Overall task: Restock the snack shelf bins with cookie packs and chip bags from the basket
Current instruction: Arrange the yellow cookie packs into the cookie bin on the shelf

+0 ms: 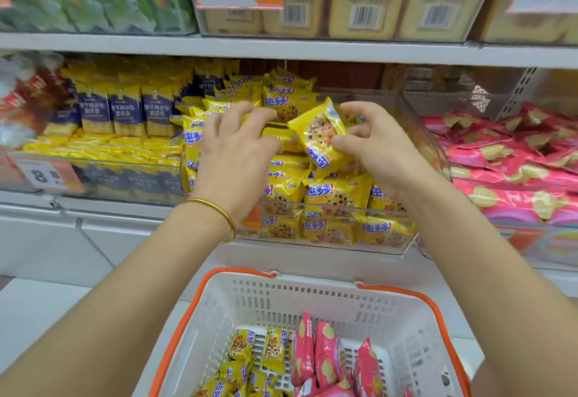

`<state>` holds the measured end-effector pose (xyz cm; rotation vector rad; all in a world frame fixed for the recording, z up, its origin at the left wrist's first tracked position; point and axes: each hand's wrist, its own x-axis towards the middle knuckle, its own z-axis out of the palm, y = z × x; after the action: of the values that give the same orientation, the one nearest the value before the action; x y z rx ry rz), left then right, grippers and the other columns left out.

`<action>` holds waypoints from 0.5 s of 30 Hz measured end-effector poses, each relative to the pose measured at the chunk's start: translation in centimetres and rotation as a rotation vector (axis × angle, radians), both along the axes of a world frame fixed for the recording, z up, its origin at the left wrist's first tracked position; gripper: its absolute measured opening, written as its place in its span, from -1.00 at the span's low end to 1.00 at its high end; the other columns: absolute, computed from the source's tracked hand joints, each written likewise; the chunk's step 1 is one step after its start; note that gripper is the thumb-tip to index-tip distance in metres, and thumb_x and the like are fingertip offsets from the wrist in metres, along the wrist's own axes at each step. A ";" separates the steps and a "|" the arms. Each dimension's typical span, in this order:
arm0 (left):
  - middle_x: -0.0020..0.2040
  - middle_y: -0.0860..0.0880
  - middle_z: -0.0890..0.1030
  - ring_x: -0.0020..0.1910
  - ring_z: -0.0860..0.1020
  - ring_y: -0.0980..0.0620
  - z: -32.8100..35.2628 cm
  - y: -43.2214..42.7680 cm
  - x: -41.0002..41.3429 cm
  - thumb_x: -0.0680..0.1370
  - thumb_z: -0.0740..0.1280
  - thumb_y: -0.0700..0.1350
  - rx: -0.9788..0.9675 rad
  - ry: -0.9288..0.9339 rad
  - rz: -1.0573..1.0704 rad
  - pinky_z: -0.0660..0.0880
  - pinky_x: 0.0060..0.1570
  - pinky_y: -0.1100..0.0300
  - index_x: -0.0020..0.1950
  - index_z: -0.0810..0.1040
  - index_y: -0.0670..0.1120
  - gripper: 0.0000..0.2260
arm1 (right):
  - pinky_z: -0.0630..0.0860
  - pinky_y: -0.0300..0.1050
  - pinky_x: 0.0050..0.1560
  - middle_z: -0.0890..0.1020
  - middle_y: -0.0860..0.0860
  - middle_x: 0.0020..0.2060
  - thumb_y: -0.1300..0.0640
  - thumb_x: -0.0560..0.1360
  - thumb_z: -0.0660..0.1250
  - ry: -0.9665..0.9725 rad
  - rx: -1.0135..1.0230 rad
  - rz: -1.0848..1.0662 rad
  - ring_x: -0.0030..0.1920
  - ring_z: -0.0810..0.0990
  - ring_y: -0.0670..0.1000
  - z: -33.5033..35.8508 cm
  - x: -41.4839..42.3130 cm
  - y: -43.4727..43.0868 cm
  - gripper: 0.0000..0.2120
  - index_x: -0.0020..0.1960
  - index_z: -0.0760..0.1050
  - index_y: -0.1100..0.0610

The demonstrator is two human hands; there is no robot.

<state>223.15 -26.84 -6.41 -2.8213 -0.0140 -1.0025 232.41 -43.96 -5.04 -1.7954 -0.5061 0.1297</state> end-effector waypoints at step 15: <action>0.44 0.05 0.25 0.42 0.15 -0.04 4.9 0.3 5.2 0.54 0.19 -0.25 0.176 0.432 0.094 0.09 0.32 -0.02 0.41 0.31 0.15 -0.51 | 0.59 -0.07 -0.38 0.58 0.14 -0.06 0.34 0.42 0.35 0.357 0.238 -0.065 -0.34 0.63 0.00 1.4 3.8 -1.0 -0.58 0.20 0.32 0.11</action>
<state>228.32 -26.58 -1.53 -2.7788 -0.0092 -0.3427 236.22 -45.00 -3.59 -1.5114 -0.1979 0.3253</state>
